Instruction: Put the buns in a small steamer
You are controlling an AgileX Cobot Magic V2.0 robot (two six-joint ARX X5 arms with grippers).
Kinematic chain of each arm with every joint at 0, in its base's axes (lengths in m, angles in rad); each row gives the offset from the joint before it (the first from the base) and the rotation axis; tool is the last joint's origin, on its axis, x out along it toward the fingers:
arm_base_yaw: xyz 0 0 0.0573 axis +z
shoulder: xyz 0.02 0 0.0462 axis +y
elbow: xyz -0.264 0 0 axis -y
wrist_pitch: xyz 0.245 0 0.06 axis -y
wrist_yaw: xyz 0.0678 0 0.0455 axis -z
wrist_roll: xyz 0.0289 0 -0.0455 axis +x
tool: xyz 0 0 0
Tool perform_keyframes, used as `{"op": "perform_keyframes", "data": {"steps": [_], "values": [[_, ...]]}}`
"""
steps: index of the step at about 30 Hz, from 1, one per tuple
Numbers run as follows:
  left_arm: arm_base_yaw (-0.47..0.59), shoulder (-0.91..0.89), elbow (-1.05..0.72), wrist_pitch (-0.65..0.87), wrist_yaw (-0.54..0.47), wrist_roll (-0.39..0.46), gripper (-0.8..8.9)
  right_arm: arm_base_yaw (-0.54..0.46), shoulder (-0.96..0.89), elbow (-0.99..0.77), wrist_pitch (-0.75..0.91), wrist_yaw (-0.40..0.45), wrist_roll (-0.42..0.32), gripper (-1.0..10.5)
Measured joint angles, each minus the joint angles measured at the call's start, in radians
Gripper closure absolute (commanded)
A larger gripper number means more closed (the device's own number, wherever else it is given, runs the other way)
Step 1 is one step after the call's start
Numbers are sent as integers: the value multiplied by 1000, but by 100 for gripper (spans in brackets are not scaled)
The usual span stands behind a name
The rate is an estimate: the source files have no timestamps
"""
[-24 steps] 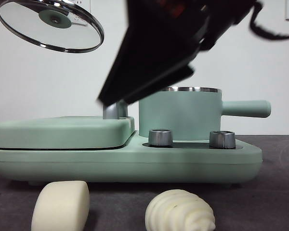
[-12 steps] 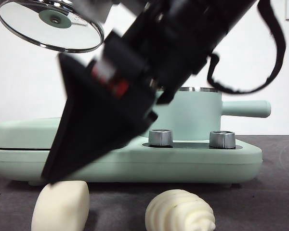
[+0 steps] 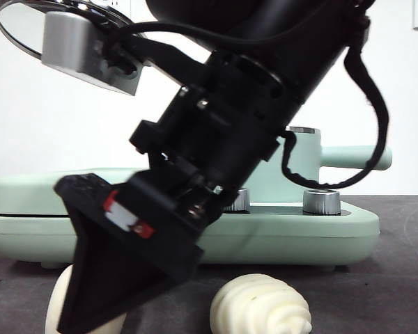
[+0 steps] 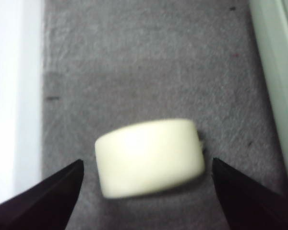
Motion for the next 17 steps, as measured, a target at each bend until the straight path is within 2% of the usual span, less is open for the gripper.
{"op": "perform_keyframes", "data": {"steps": [12,17], "values": [[0,0,0,-7,0,0,801,17,6,6,-4,3,19,686],[0,0,0,-7,0,0,801,21,6,12,-11,3,68,715]]}}
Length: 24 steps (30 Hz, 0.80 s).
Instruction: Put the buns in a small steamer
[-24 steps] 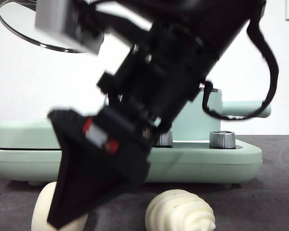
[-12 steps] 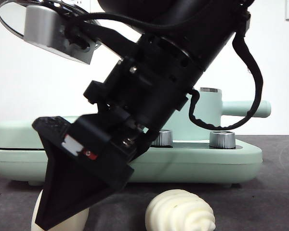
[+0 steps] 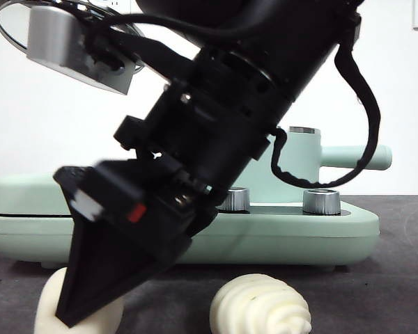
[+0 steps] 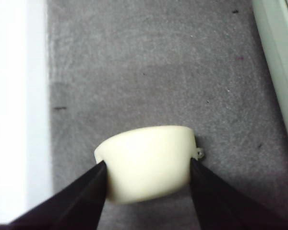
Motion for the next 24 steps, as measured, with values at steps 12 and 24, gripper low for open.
{"op": "perform_keyframes", "data": {"steps": [12,24], "values": [[0,0,0,0,0,0,801,-39,-164,171,-295,47,165,714],[0,0,0,2,0,0,801,-275,-313,496,-689,170,253,714]]}}
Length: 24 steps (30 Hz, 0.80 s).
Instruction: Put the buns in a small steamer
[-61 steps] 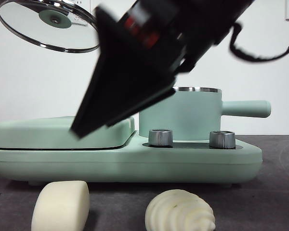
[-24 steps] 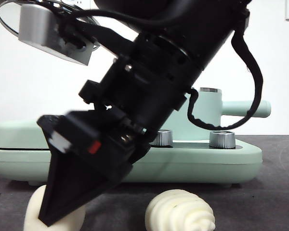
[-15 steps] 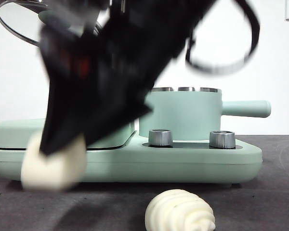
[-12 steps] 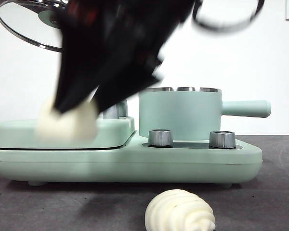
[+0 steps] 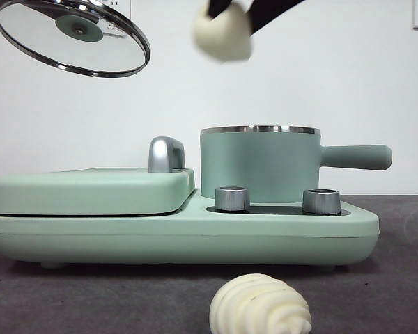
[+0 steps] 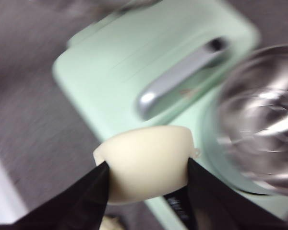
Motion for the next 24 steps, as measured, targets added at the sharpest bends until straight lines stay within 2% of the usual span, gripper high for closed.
{"op": "perform_keyframes", "data": {"steps": [5,10,24], "values": [[0,0,0,0,0,0,801,-142,27,79,-2,-46,6,714],[0,0,0,0,0,0,801,-256,117,101,43,-152,7,714],[0,0,0,-2,0,0,801,-348,373,106,210,-174,-2,714]]}}
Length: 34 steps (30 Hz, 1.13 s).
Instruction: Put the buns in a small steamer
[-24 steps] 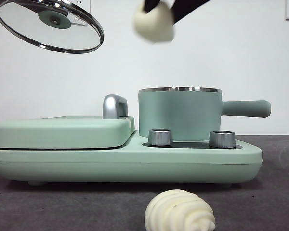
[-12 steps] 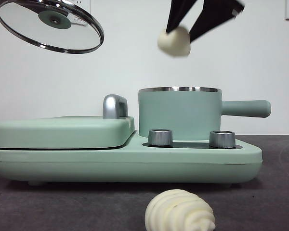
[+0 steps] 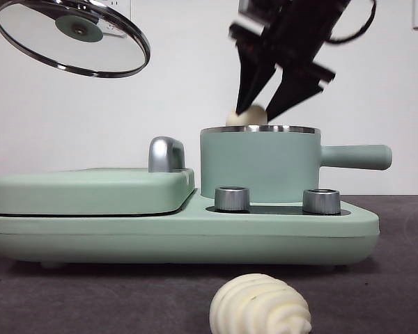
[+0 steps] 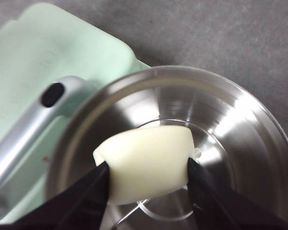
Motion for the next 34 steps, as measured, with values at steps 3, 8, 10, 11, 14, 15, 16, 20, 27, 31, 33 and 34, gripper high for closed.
{"op": "perform_keyframes", "data": {"steps": [3,8,10,11,14,15,16,20,27,31,33,34], "values": [[0,0,0,0,0,0,801,-5,38,0,30,0,-1,714],[0,0,0,0,0,0,801,-6,97,0,81,0,-8,713],[0,0,0,0,0,0,801,-7,109,0,83,1,-16,711],[0,0,0,0,0,0,801,-7,111,0,86,3,-19,692],[0,0,0,0,0,0,801,-8,111,0,104,8,-26,585],[0,0,0,0,0,-3,801,-8,111,0,117,8,-26,585],[0,0,0,0,0,-5,801,-9,111,1,126,7,-26,585],[0,0,0,0,0,-13,801,-12,92,25,96,2,-26,586],[0,0,0,2,0,-14,801,6,-234,-30,167,14,-26,586],[0,0,0,2,0,-14,801,34,-452,-275,358,46,-26,586],[0,0,0,2,0,-14,801,45,-525,-372,407,48,-25,586],[0,0,0,2,0,-14,801,53,-565,-422,422,48,-25,587]]}}
